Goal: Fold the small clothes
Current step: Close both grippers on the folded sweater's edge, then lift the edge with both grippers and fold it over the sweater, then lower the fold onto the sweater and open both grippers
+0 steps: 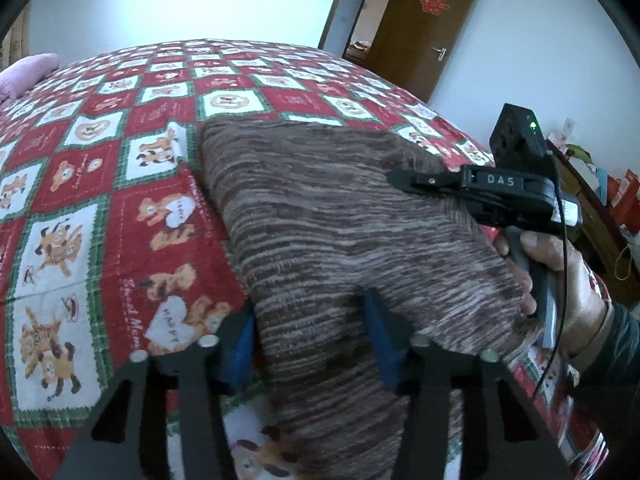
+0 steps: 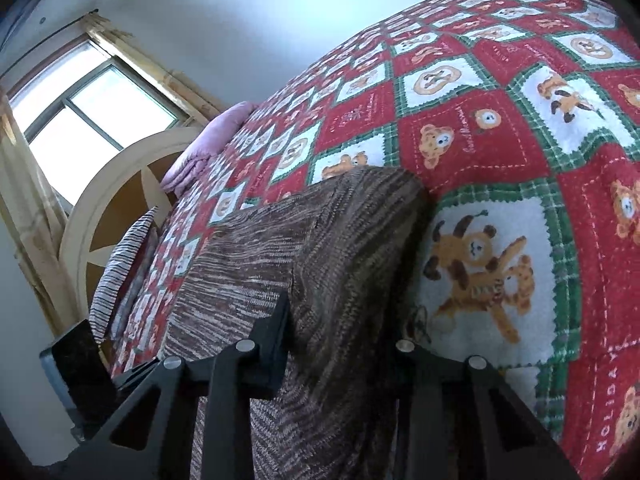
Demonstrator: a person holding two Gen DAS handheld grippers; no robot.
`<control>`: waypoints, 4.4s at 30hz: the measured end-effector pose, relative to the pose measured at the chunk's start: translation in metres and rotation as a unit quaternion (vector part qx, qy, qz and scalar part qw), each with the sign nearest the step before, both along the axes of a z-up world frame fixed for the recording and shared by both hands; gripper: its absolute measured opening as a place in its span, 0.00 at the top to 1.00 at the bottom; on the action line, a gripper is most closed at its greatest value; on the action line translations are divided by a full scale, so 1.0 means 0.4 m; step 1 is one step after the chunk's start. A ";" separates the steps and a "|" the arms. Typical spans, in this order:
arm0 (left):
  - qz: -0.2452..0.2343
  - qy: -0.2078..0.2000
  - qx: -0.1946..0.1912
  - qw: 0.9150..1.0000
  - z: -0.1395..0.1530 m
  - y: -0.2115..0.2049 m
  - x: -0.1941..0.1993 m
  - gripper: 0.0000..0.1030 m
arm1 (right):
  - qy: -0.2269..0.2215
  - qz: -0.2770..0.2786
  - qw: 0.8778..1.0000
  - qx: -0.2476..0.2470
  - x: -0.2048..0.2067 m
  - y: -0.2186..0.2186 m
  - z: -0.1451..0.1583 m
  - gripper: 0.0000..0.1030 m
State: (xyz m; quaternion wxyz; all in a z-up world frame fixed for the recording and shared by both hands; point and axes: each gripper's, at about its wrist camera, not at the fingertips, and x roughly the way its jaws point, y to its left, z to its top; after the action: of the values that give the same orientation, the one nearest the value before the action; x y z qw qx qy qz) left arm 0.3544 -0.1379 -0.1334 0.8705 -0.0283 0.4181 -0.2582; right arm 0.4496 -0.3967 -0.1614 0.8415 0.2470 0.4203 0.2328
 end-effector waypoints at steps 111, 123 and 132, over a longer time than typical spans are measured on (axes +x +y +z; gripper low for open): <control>0.257 -0.042 0.049 0.964 0.003 0.668 -0.525 0.58 | 0.029 0.254 0.967 0.006 -0.226 0.989 0.019 0.75; 0.290 -0.051 0.045 0.955 -0.021 0.693 -0.526 0.19 | 0.040 0.240 0.970 0.010 -0.219 0.975 -0.023 0.74; 0.298 -0.033 0.055 0.953 -0.012 0.700 -0.519 0.12 | 0.018 0.224 0.974 -0.032 -0.253 0.960 -0.003 0.62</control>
State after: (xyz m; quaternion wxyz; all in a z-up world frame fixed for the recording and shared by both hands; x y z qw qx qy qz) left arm 0.1469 0.1419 -0.1383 0.9212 -0.0951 0.3757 0.0353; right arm 0.3482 -0.0129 -0.1624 0.7676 0.1239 0.4875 0.3971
